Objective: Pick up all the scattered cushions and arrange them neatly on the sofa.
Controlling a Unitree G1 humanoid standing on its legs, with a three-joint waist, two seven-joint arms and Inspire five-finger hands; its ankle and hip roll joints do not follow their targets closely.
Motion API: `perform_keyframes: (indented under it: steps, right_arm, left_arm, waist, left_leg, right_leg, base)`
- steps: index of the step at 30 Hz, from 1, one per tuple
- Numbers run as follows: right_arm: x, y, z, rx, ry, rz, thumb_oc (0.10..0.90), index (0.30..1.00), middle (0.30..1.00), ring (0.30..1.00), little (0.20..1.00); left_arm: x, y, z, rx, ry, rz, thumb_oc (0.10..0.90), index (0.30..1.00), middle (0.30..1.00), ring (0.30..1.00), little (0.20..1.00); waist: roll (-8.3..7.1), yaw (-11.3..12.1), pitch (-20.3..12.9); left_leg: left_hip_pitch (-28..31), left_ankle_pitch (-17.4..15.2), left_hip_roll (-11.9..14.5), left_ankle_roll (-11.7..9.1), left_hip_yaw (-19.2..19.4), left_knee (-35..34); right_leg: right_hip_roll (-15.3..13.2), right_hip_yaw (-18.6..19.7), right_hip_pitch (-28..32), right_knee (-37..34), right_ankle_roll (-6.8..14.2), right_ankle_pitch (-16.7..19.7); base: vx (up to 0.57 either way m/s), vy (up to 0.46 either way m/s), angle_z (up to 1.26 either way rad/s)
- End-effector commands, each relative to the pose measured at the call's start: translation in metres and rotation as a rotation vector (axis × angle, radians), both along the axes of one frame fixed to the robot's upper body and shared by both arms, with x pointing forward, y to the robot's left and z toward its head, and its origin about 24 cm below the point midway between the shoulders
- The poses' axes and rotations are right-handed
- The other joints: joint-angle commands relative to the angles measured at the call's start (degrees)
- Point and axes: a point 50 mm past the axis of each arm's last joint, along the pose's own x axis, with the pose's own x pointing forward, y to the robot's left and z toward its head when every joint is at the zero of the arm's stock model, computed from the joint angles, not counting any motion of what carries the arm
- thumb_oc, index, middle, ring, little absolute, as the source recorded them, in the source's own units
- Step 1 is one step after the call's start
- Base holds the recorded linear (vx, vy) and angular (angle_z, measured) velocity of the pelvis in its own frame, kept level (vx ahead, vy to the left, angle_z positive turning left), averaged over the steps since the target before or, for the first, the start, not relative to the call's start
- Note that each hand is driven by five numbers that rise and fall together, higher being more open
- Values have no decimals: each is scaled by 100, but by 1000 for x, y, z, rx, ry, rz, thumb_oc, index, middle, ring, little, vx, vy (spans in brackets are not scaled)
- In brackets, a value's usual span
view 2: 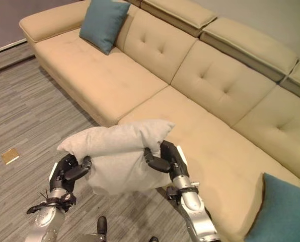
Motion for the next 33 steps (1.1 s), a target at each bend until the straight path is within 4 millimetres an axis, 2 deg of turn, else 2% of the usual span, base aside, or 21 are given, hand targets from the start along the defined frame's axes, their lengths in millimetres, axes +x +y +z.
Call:
perform_keyframes:
  steps: [1, 2, 4, 8, 10, 11, 13, 15, 16, 17, 19, 20, 21, 23, 25, 27, 30, 33]
  right_arm:
    - [19, 21, 83, 101, -437, 118, 400, 300, 300, 300, 300]
    - [19, 20, 83, 88, -435, 121, 400, 300, 300, 300, 300]
    - [19, 20, 83, 89, -433, 125, 400, 300, 300, 300, 300]
    - [18, 18, 82, 86, -429, 125, 400, 300, 300, 300, 300]
    - [15, 13, 76, 78, -410, 106, 400, 300, 300, 300, 300]
    - [15, 13, 76, 78, -410, 106, 400, 300, 300, 300, 300]
    - [10, 3, 70, 67, -383, 74, 400, 300, 300, 300, 300]
    - [9, -2, 68, 56, -373, 59, 400, 300, 300, 300, 300]
    - [10, -4, 68, 56, -370, 48, 400, 300, 300, 300, 300]
    - [10, -4, 68, 57, -371, 48, 400, 300, 300, 300, 300]
    - [9, -7, 64, 63, -350, 35, 400, 300, 300, 300, 300]
    - [8, -8, 64, 66, -346, 28, 400, 300, 300, 300, 300]
    - [7, -11, 62, 59, -341, 11, 400, 300, 300, 300, 300]
    - [6, -13, 62, 63, -340, -6, 400, 300, 300, 300, 300]
    - [7, -13, 61, 74, -337, -22, 400, 300, 300, 300, 300]
    - [8, -12, 62, 77, -345, -30, 400, 300, 300, 300, 300]
    - [8, -9, 63, 80, -350, -16, 400, 300, 300, 300, 300]
    - [9, -4, 63, 76, -349, 9, 400, 300, 300, 300, 300]
  left_arm:
    - [19, -19, 50, 37, -291, -155, 400, 300, 300, 300, 300]
    - [19, -21, 49, 32, -295, -165, 400, 300, 300, 300, 300]
    - [20, -23, 49, 32, -293, -168, 400, 300, 300, 300, 300]
    - [24, -25, 51, 37, -306, -172, 400, 300, 300, 300, 300]
    - [24, -28, 51, 35, -309, -181, 400, 300, 300, 300, 300]
    - [24, -28, 51, 35, -309, -181, 400, 300, 300, 300, 300]
    - [22, -31, 48, 2, -301, -182, 400, 300, 300, 300, 300]
    - [21, -33, 46, -5, -290, -191, 400, 300, 300, 300, 300]
    - [21, -33, 45, -10, -287, -190, 400, 300, 300, 300, 300]
    - [21, -33, 45, -10, -287, -190, 400, 300, 300, 300, 300]
    - [20, -33, 43, -22, -277, -181, 400, 300, 300, 300, 300]
    - [20, -33, 43, -23, -274, -185, 400, 300, 300, 300, 300]
    - [19, -33, 42, -15, -266, -198, 400, 300, 300, 300, 300]
    - [19, -33, 42, 4, -260, -209, 400, 300, 300, 300, 300]
    - [19, -33, 43, 7, -266, -205, 400, 300, 300, 300, 300]
    - [19, -32, 45, 4, -273, -196, 400, 300, 300, 300, 300]
    - [16, -29, 42, 5, -260, -192, 400, 300, 300, 300, 300]
    - [15, -26, 44, 19, -262, -196, 400, 300, 300, 300, 300]
  waist:
    - [37, -143, -209]
    - [3, -202, -267]
    - [-19, -235, -260]
    - [-62, -330, -240]
    - [-164, -362, -275]
    - [-162, -366, -275]
    - [-243, -456, -390]
    - [-290, -473, -345]
    - [-320, -458, -300]
    - [-312, -457, -300]
    - [-348, -424, -288]
    - [-373, -405, -289]
    - [-407, -402, -319]
    - [-397, -376, -349]
    - [-378, -292, -334]
    - [-371, -229, -305]
    - [-342, -212, -384]
    - [-381, -179, -474]
  left_leg:
    - [176, -659, -170, -112, -503, -71]
    - [205, -656, -290, -88, -635, -125]
    - [302, -684, -356, -77, -752, -182]
    - [430, -778, -404, -75, -951, -154]
    - [497, -945, -458, -135, -1035, 6]
    - [495, -953, -457, -136, -1039, 16]
    - [479, -1224, -352, -338, -889, 507]
    - [201, -1113, -211, -513, -682, 1329]
    - [-3, -1054, -139, -552, -571, 1749]
    - [-34, -1076, -128, -555, -573, 1798]
    - [-251, -1086, 37, -482, -304, 2064]
    - [-396, -1107, 73, -427, -227, 2040]
    - [-548, -1116, 154, -350, -53, 1683]
    - [-763, -775, 148, -377, 70, 1265]
    - [-1116, -422, 95, -447, -19, 1066]
    - [-1273, -290, 34, -500, -144, 1043]
    - [-992, -367, -13, -431, -227, 730]
    - [-762, -503, -91, -321, -297, 761]
  right_leg:
    - [800, 932, -521, -49, 93, -102]
    - [1110, 1256, -617, -463, 44, -116]
    - [1218, 1285, -689, -719, 17, 0]
    - [1318, 1293, -815, -835, 47, 128]
    - [1332, 1347, -567, -1064, -29, 173]
    - [1334, 1342, -560, -1071, -29, 175]
    - [1299, 1176, -301, -1251, -98, 132]
    - [1260, 1063, -53, -1370, -149, 120]
    - [1239, 1037, 20, -1388, -180, 110]
    - [1248, 1036, 13, -1388, -183, 113]
    - [1229, 994, 137, -1425, -227, 33]
    - [1205, 982, 180, -1436, -233, -3]
    - [1183, 924, 255, -1482, -205, -52]
    - [1234, 923, 365, -1532, -207, -111]
    - [1318, 1015, 480, -1543, -239, -217]
    - [1368, 1090, 564, -1502, -269, -287]
    - [1393, 1155, 654, -1441, -241, -374]
    - [1293, 1292, 689, -1120, -185, -469]
  base:
    - [261, 181, 1]
    - [235, 130, 25]
    - [172, 34, 37]
    - [181, -20, 45]
    - [159, -66, 33]
    - [232, -110, 30]
    - [244, -119, 33]
    - [124, -91, 36]
    - [29, -50, 35]
    - [34, -42, 18]
    - [75, -27, 2]
    - [168, -4, 7]
    - [201, 14, 12]
    - [209, 40, 19]
    - [195, 53, 29]
    - [202, 89, 2]
    - [179, 98, -30]
    - [261, 140, -40]
